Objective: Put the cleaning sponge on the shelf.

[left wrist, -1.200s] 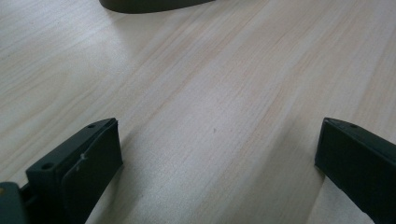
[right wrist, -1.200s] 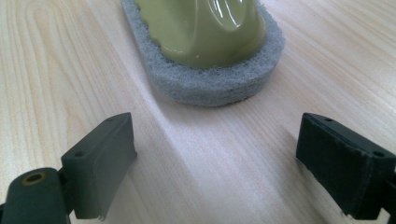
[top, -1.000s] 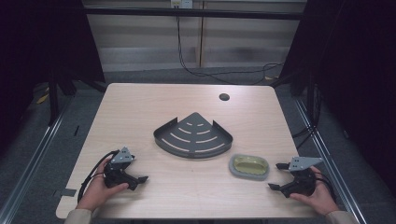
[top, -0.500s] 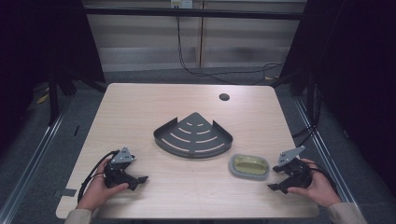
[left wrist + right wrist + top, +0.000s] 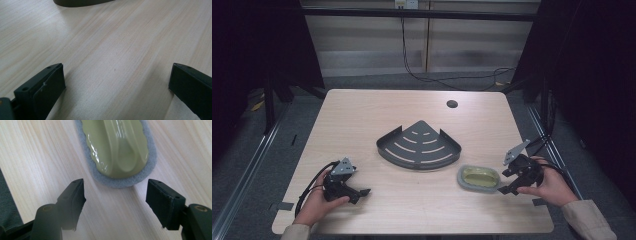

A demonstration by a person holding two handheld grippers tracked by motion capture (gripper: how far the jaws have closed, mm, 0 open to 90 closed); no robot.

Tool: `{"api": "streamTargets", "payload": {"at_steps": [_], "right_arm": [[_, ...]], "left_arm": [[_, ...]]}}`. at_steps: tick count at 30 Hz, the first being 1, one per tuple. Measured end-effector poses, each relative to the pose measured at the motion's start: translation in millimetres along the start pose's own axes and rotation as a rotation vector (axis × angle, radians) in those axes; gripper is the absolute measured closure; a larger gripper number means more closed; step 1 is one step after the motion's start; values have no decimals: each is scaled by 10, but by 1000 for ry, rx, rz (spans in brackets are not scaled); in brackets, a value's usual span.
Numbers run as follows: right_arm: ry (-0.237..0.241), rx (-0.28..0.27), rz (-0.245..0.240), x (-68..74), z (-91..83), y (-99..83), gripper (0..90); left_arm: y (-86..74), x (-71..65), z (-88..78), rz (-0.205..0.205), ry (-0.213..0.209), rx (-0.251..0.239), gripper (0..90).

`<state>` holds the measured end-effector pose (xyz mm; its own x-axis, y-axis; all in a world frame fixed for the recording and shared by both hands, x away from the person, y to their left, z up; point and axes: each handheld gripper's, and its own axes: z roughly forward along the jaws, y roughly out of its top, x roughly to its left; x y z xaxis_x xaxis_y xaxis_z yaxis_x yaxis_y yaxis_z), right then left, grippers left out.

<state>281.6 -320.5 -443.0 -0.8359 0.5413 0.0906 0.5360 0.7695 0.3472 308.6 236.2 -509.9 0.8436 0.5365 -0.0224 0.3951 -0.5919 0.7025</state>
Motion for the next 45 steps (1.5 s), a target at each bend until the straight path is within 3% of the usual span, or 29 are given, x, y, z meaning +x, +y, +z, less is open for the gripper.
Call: {"api": "streamTargets", "payload": {"at_steps": [11,27,31,38,45], "right_arm": [[18,81,-44,15,-52,298,369],[10,226,-119,28,99,884,519],[23,235,-138,38,142,944,570],[43,301,-162,51,219,1011,676],[48,315,-186,68,218,1041,709]], "left_arm": [[1,3,-2,5,0,4,1],[1,3,-3,7,1,5,1],[-2,1,-5,5,1,4,1],[-3,0,-5,5,2,4,1],[-3,0,-6,5,2,4,1]]}}
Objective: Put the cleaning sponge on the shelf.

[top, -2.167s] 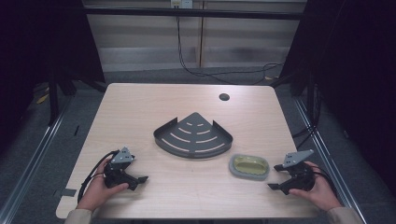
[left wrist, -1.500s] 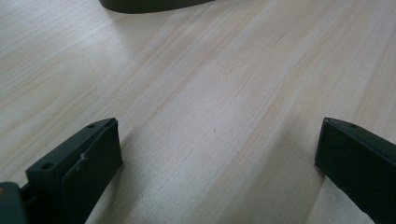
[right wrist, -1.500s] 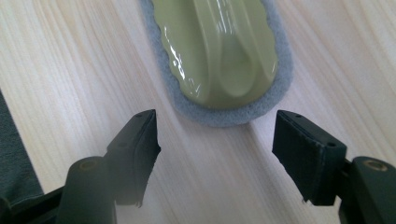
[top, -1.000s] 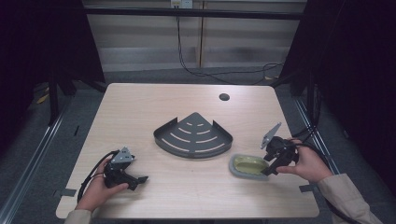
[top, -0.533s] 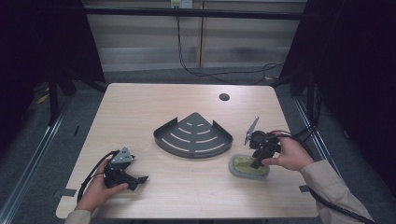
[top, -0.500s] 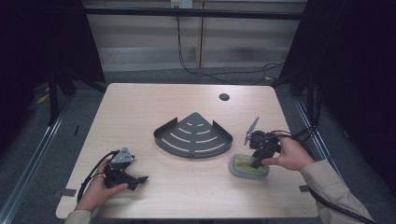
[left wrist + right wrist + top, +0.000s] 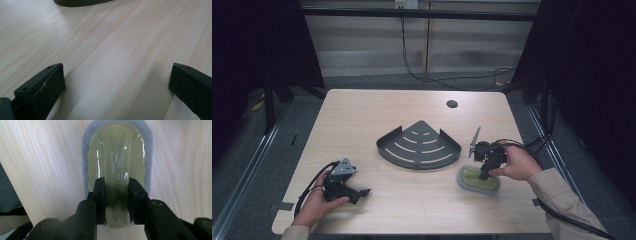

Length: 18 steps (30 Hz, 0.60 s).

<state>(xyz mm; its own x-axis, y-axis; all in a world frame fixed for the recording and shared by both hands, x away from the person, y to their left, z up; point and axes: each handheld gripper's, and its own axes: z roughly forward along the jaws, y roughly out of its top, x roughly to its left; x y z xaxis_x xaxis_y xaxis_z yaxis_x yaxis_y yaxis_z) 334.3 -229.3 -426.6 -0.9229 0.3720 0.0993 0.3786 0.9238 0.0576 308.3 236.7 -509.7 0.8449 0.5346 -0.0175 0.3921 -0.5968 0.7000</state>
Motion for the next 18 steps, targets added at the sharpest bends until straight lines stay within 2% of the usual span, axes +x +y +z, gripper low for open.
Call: {"api": "streamTargets", "payload": {"at_steps": [3,9,18], "right_arm": [[3,11,5,-3,-24,3,711],[3,-7,15,-6,-122,-17,713],[-7,-34,-4,-9,-210,-16,713]], "left_arm": [[0,0,0,0,0,0,1],[0,0,0,0,0,0,1],[0,1,-1,3,4,-1,1]]}}
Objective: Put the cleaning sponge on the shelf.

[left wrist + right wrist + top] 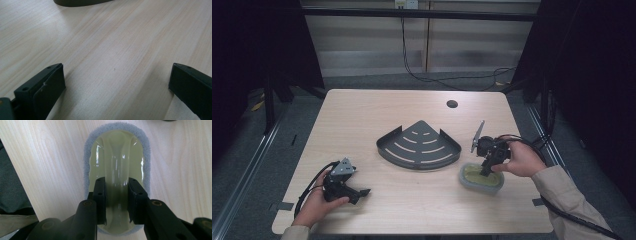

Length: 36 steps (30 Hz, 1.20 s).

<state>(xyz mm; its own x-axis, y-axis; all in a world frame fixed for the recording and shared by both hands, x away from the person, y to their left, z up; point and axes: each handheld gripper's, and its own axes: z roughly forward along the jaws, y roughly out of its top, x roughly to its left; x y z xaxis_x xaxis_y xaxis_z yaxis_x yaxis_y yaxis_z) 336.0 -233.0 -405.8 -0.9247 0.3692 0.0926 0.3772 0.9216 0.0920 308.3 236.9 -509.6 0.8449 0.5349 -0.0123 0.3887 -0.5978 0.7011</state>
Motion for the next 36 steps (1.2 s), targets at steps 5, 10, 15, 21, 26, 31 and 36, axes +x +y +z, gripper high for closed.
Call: {"api": "streamTargets", "payload": {"at_steps": [5,10,15,21,26,31,36], "right_arm": [[-2,-5,12,0,-81,27,714],[0,-7,16,-9,-155,54,714],[0,-1,23,-11,-221,85,714],[-6,-7,17,-19,-271,118,714],[-5,-6,18,-26,-305,131,714],[-6,-10,15,-46,-363,150,714],[-8,-19,18,-54,-413,168,714]], "left_arm": [[0,0,0,0,0,0,1],[0,0,0,0,1,0,1],[0,-1,0,-1,1,0,1],[0,-4,2,-5,0,-4,1],[-1,-4,3,-6,1,-4,1],[-1,-4,2,-6,1,-4,1],[-2,-6,5,-10,-3,-7,1]]}}
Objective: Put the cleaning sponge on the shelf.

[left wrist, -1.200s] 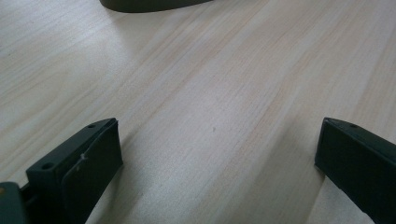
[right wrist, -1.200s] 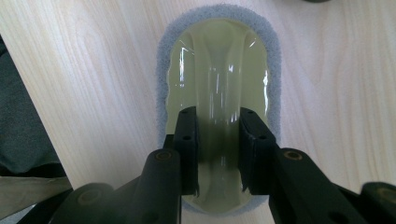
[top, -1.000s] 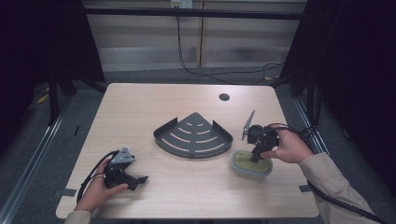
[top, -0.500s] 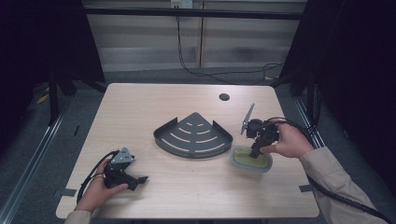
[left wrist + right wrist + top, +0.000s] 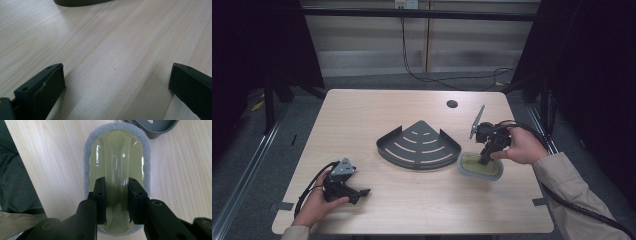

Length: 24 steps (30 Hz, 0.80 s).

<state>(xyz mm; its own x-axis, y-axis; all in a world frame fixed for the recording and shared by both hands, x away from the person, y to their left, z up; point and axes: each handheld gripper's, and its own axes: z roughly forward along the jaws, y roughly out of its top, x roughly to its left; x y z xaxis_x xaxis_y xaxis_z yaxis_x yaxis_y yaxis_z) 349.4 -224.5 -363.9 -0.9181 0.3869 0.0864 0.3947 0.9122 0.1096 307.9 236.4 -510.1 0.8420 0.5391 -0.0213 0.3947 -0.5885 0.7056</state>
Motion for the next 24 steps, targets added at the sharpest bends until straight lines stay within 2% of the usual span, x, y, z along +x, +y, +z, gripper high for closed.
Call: {"api": "streamTargets", "payload": {"at_steps": [12,20,24], "right_arm": [[-11,-11,-3,-21,-137,77,714],[-28,13,3,-64,-158,139,714],[-26,-2,13,-79,-195,165,714]], "left_arm": [[-2,0,-4,3,2,1,1],[-4,-4,-4,-1,-1,0,1],[-5,-5,-6,-1,-2,1,1]]}}
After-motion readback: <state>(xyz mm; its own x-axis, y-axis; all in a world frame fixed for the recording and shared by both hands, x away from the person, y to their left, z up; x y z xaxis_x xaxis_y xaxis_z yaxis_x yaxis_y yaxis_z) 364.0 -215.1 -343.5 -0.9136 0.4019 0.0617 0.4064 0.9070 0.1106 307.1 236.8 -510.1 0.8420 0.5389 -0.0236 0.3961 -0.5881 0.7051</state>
